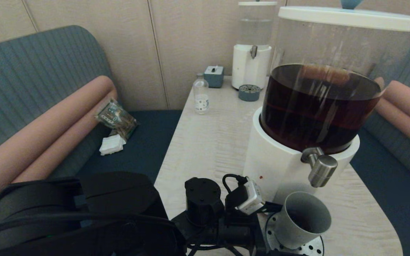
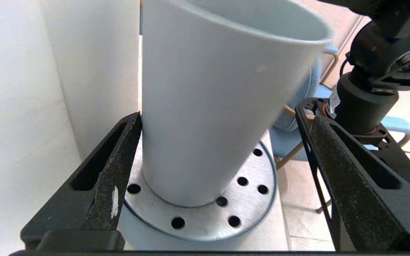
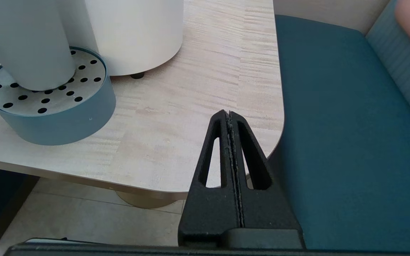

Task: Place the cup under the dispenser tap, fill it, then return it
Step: Place it under the water dispenser

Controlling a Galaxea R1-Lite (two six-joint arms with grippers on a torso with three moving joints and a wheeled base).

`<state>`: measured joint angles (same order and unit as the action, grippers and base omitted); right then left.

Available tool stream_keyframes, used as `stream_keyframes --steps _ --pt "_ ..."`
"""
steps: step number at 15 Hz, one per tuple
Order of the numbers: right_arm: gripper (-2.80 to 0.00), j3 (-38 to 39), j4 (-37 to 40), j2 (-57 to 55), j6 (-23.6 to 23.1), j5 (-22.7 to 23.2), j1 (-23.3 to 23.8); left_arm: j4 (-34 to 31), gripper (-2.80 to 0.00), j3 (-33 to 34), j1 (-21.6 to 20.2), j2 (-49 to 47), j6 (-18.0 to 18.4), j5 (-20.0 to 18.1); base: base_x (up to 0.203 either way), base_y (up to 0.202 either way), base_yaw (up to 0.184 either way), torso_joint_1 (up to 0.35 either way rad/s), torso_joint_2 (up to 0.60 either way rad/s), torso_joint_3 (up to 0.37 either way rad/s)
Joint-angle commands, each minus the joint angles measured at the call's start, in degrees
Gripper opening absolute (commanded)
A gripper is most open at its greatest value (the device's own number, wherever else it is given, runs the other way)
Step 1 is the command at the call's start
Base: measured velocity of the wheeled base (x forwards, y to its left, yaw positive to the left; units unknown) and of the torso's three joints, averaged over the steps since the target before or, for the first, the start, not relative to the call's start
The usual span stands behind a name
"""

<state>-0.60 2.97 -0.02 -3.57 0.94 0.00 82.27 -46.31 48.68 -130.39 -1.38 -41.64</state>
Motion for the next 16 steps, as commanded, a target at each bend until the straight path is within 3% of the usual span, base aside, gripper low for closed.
stream_keyframes --steps 1,10,16 --pt "-2.80 -0.02 0.01 0.29 -0.03 0.03 0.00 0.43 0.00 1.60 0.01 1.80 -0.03 0.05 0.000 0.000 0.000 0.000 0.00 0.000" --pt "-2.80 0.06 0.01 0.29 -0.03 0.03 0.00 0.50 0.00 4.77 -0.37 3.69 -0.03 0.33 0.000 0.000 0.000 0.000 0.00 0.000" --pt "-2.80 -0.02 0.01 0.29 -0.03 0.03 0.00 1.13 0.00 12.25 -3.29 9.24 -0.03 2.46 0.000 0.000 0.000 0.000 0.00 0.000"
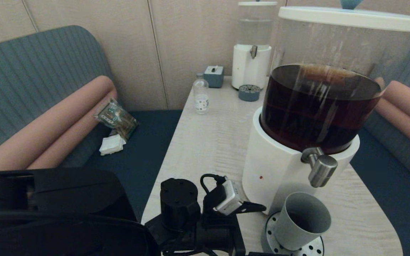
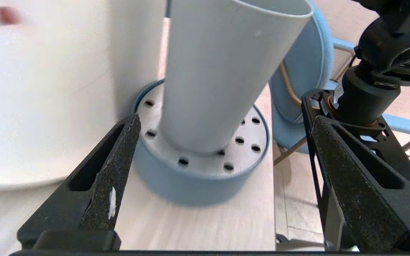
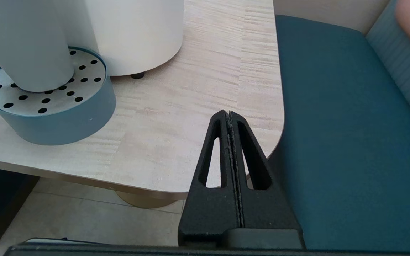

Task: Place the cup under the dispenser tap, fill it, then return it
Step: Place it under the water dispenser, then turn on the faucet

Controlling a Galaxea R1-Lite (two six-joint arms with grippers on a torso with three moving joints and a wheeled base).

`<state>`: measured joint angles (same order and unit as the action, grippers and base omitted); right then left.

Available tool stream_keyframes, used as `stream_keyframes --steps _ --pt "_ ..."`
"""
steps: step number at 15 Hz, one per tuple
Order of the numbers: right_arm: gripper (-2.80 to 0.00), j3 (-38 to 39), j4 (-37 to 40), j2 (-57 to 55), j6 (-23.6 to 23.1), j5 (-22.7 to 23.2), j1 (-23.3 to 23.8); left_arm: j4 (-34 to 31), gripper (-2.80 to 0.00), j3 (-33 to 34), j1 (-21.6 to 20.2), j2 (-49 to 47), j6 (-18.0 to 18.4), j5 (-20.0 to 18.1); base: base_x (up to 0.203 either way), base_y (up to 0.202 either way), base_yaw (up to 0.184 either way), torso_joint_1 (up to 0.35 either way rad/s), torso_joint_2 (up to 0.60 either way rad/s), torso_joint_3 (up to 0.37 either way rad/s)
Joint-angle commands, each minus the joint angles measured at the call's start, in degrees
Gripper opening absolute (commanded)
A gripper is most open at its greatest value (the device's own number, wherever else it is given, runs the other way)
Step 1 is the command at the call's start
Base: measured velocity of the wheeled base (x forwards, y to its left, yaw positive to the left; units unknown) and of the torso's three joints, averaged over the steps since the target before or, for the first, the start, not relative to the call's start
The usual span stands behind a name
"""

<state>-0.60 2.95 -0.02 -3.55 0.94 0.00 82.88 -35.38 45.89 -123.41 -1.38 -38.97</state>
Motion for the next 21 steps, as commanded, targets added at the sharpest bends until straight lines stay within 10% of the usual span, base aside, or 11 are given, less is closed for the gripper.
stream_keyframes --steps 1,8,16,21 --pt "-2.80 -0.01 0.04 0.29 -0.06 0.03 0.00 0.52 0.00 2.48 -1.06 3.55 -0.03 -0.09 0.000 0.000 0.000 0.000 0.00 0.000" --pt "-2.80 0.00 0.04 0.29 -0.06 0.03 0.00 1.73 0.00 16.12 -9.00 17.10 -0.93 4.69 0.000 0.000 0.000 0.000 0.00 0.000" --pt "-2.80 0.03 0.04 0.29 -0.06 0.03 0.00 2.88 0.00 20.86 -38.72 31.20 -2.12 6.34 0.000 0.000 0.000 0.000 0.00 0.000" --pt "-2.80 0.07 0.04 0.29 -0.06 0.03 0.00 2.90 0.00 21.30 -46.46 35.41 -2.75 7.32 0.000 0.000 0.000 0.000 0.00 0.000"
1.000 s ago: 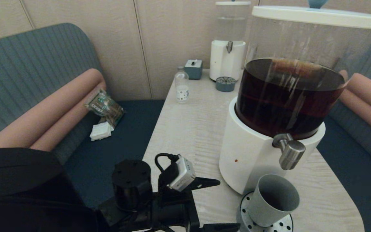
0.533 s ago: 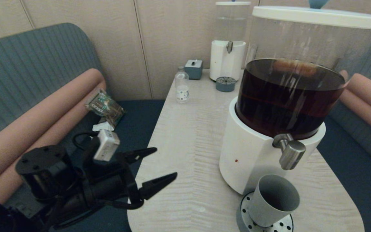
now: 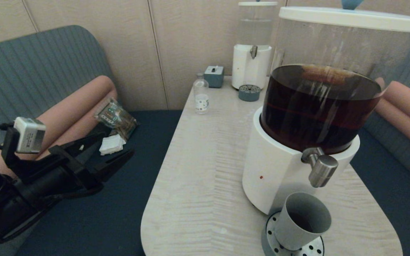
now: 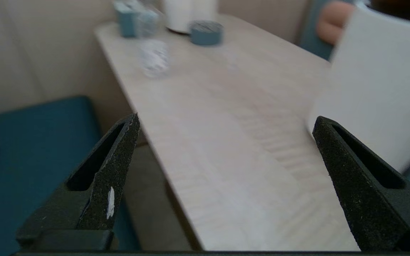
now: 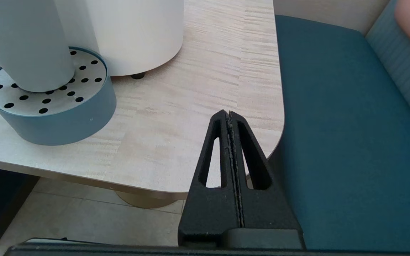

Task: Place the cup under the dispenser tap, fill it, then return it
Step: Turn on the faucet

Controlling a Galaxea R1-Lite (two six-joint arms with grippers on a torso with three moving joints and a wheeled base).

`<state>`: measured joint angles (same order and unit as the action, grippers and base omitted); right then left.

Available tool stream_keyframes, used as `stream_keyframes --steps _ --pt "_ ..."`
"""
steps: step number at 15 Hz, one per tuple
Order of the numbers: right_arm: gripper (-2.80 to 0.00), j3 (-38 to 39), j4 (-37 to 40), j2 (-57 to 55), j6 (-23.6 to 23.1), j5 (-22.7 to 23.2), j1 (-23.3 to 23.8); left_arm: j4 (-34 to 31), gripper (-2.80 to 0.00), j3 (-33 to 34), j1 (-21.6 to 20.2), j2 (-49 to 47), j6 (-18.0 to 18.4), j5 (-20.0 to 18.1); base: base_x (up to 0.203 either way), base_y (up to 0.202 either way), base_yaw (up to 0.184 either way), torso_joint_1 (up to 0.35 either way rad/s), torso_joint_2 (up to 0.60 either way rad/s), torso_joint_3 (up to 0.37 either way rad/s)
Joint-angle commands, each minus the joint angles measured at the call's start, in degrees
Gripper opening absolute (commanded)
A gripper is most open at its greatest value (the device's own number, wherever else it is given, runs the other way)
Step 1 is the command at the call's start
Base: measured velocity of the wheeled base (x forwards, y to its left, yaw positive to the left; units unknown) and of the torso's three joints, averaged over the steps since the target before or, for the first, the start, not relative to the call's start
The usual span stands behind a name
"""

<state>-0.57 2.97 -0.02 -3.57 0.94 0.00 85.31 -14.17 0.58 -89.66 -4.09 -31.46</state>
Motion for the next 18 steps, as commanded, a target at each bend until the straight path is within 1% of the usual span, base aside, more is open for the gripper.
stream_keyframes --steps 1,3,5,7,8,9,10,12,14,18 --pt "-2.80 0.03 0.01 0.29 -0.03 0.03 0.00 0.47 -2.80 0.15 -1.66 2.57 -0.35 0.04 0.000 0.000 0.000 0.000 0.00 0.000" --pt "-2.80 -0.04 0.01 0.29 -0.03 0.03 0.00 0.47 -2.80 -0.20 -1.97 4.52 -1.66 0.18 0.000 0.000 0.000 0.000 0.00 0.000" --pt "-2.80 -0.04 0.01 0.29 -0.03 0.03 0.00 0.47 -2.80 -1.09 -1.98 6.96 -2.53 2.94 0.000 0.000 0.000 0.000 0.00 0.000" --pt "-2.80 0.02 0.01 0.29 -0.03 0.03 0.00 0.39 -2.80 -3.58 -1.98 9.43 -4.33 5.53 0.000 0.000 0.000 0.000 0.00 0.000" --pt "-2.80 0.02 0.01 0.29 -0.03 0.03 0.00 0.39 -2.80 -4.27 -2.05 10.58 -5.00 7.47 0.000 0.000 0.000 0.000 0.00 0.000" --pt "-2.80 0.04 0.01 0.29 -0.03 0.03 0.00 0.41 -2.80 -5.05 -2.16 11.99 -6.05 11.38 0.000 0.000 0.000 0.000 0.00 0.000" --pt "-2.80 0.01 0.01 0.29 -0.03 0.03 0.00 0.45 -2.80 -5.78 -2.21 13.58 -8.19 15.73 0.000 0.000 0.000 0.000 0.00 0.000" --pt "-2.80 0.00 0.01 0.29 -0.03 0.03 0.00 0.57 -2.80 -4.64 -2.24 16.99 -11.70 20.96 0.000 0.000 0.000 0.000 0.00 0.000" --pt "-2.80 -0.04 0.01 0.29 -0.03 0.03 0.00 2.01 -2.80 -0.30 -2.25 19.48 -13.31 23.17 0.000 0.000 0.000 0.000 0.00 0.000" --pt "-2.80 -0.04 0.01 0.29 -0.03 0.03 0.00 2.34 -2.80 3.14 -2.33 28.80 -14.74 24.58 0.000 0.000 0.000 0.000 0.00 0.000"
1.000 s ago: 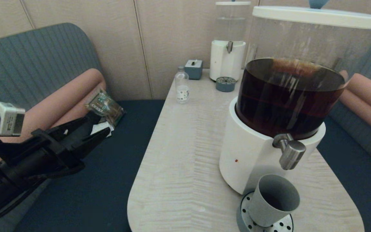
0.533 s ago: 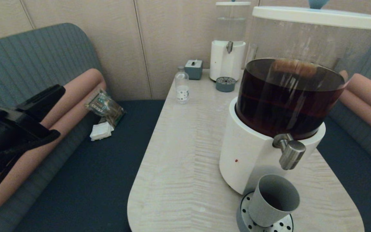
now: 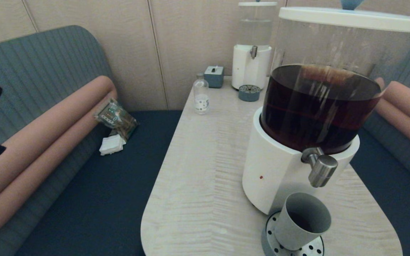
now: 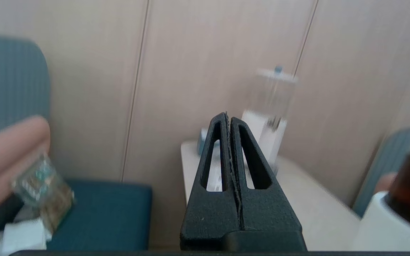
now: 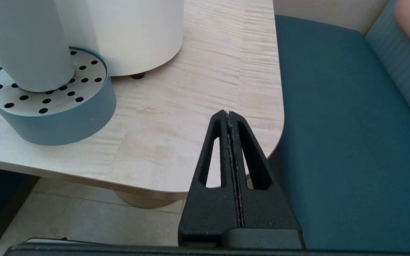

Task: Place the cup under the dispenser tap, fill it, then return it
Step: Turn on the faucet

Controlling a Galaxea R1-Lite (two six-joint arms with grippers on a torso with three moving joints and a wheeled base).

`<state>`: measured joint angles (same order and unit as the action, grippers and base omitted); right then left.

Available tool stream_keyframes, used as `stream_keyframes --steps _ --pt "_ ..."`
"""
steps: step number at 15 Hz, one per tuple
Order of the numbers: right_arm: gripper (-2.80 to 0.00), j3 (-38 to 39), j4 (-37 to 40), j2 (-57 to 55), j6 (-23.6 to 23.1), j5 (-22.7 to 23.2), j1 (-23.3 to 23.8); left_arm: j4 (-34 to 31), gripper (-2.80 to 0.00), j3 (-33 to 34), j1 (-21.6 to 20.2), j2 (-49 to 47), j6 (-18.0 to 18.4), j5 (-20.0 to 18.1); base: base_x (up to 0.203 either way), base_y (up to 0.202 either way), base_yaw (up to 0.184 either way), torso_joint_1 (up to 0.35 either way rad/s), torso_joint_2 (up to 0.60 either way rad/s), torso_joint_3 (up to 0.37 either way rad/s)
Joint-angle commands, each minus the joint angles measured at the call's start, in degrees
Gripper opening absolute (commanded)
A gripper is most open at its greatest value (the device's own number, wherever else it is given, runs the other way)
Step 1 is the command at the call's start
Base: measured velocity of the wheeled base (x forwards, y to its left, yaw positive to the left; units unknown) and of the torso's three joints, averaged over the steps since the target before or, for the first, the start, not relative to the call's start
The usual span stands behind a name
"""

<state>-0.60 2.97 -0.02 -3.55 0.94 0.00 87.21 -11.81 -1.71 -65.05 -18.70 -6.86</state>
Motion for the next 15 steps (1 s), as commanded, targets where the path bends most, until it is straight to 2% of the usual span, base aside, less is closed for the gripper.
stream_keyframes --steps 1,6,8,10,13,14,15 --pt "-2.80 0.06 0.02 0.29 -0.05 0.03 -0.07 0.44 -2.80 1.98 -0.05 7.12 -0.34 0.37 0.000 0.000 0.000 0.000 0.00 0.000" --pt "-2.80 0.02 0.02 0.29 -0.05 0.03 -0.09 0.45 -2.80 9.26 -0.05 22.62 -1.15 0.89 0.000 0.000 0.000 0.000 0.00 0.000" --pt "-2.80 -0.02 0.02 0.29 -0.05 0.03 0.00 -2.05 -2.80 10.62 -0.05 32.19 -1.77 0.90 0.000 0.000 0.000 0.000 0.00 0.000" --pt "-2.80 0.00 0.02 0.29 -0.05 0.03 0.00 -11.44 -2.80 9.76 -0.04 43.28 -1.97 0.81 0.000 0.000 0.000 0.000 0.00 0.000" --pt "-2.80 -0.02 0.02 0.29 -0.05 0.03 0.00 -32.25 -2.80 5.27 0.54 56.49 -1.57 0.71 0.000 0.000 0.000 0.000 0.00 0.000" --pt "-2.80 -0.02 0.02 0.29 -0.05 0.03 0.00 -35.96 -2.80 3.43 0.75 58.01 -1.29 0.53 0.000 0.000 0.000 0.000 0.00 0.000" --pt "-2.80 0.06 0.02 0.29 -0.05 0.03 0.00 -36.74 -2.80 3.12 0.82 58.35 0.13 0.45 0.000 0.000 0.000 0.000 0.00 0.000"
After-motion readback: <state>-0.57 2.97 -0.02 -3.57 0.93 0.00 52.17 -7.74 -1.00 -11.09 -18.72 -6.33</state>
